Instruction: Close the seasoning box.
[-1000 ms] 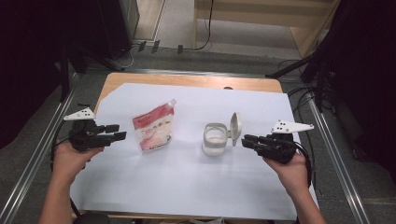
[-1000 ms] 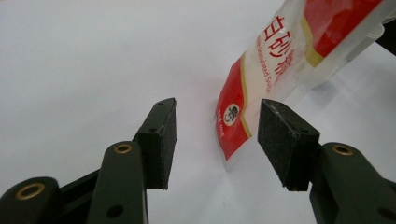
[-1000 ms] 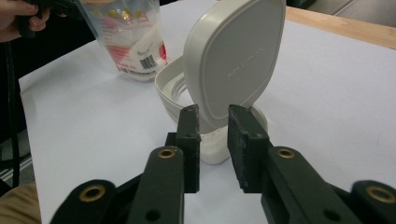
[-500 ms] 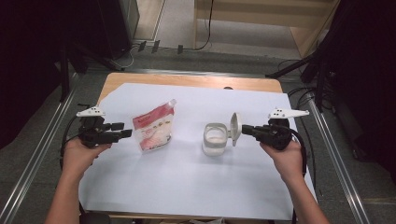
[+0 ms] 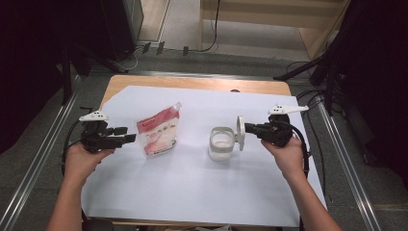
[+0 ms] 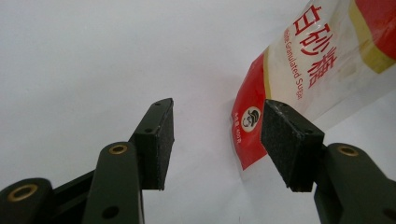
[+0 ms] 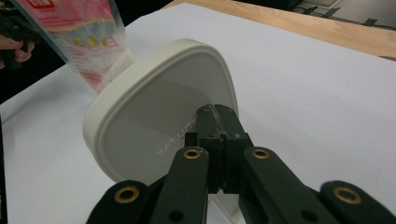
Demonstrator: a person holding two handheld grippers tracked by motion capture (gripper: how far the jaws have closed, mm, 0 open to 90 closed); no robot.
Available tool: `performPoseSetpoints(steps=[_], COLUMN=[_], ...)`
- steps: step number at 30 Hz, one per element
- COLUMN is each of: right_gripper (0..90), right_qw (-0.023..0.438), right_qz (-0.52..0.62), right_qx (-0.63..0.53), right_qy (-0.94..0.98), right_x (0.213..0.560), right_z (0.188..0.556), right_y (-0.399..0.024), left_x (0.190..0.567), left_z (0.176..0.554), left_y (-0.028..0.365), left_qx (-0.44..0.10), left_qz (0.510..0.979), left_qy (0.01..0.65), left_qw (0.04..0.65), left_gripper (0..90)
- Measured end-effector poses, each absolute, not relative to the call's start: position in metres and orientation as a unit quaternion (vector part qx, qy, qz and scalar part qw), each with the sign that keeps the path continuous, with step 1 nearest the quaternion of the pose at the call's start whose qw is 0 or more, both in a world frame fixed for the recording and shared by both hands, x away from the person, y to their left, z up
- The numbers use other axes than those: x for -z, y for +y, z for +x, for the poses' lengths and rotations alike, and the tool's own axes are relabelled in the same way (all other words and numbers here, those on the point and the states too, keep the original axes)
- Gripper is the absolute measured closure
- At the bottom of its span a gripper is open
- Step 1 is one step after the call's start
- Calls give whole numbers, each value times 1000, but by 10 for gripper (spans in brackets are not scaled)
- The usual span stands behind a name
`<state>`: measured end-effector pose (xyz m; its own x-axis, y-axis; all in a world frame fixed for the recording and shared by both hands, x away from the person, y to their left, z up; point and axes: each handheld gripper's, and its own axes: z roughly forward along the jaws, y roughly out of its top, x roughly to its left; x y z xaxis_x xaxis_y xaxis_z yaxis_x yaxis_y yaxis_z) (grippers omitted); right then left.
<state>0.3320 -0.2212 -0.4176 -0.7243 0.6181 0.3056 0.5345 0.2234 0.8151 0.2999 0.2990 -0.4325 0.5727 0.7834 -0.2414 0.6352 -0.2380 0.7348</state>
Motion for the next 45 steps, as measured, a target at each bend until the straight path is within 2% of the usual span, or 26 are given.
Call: performPoseSetpoints(steps=[15,18,19,20,23,26,27,36,45], right_gripper=[892,810,810,718,661,641,603,541,522], right_qw=[31,38,38,43,50,55,61,75,92], right_qz=[332,332,332,332,331,332,335,344,356], right_qx=[-487,-486,-486,-487,-494,-493,-497,-508,-505], right_qy=[807,807,807,806,803,802,799,786,781], right_x=[419,418,418,418,416,415,415,417,424], right_z=[332,332,332,332,333,333,333,331,323], right_y=[-184,-185,-185,-188,-195,-200,-205,-226,-246], left_x=[434,434,434,434,434,435,435,436,436], left_z=[300,300,300,300,299,300,300,301,301], left_y=[299,299,299,298,297,297,296,296,293], left_qx=[-85,-85,-85,-85,-85,-86,-85,-86,-84], left_qz=[783,786,786,787,788,790,791,795,797], left_qy=[453,450,450,450,450,447,449,444,442], left_qw=[418,415,415,414,412,411,408,404,403], left_gripper=[455,455,455,455,453,452,451,449,448])
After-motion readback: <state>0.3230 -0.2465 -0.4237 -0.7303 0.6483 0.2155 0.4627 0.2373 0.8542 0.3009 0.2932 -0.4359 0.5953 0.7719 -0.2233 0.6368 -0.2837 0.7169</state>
